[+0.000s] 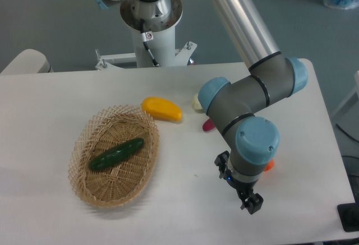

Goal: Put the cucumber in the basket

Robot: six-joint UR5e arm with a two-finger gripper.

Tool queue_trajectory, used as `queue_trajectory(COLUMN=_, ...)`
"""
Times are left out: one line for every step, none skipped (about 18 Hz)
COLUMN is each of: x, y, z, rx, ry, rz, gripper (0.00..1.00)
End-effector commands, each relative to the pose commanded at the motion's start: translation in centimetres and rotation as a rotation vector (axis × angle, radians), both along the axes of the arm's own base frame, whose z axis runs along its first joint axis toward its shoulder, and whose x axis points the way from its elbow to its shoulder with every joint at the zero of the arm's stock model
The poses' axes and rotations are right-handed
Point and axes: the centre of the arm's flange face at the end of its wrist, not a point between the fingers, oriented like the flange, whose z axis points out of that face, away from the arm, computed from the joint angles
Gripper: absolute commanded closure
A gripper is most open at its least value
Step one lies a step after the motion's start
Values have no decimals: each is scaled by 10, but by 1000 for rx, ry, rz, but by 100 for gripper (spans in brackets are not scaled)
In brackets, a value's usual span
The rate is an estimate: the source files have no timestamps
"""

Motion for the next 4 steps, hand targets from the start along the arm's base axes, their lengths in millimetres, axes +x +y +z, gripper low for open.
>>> queue_trajectory(x=0, y=0, z=0, rx=-2, ry=2, rz=0, gripper=0)
queue_trajectory(x=0, y=0, z=0, rx=-2, ry=2, rz=0, gripper=0)
queue_trajectory(x=1, y=0, z=-1, rx=-3, ry=1, rz=-1, gripper=0)
queue_trajectory(x=1, y=0, z=-1, rx=-4, ry=-1, rz=-1, gripper=0)
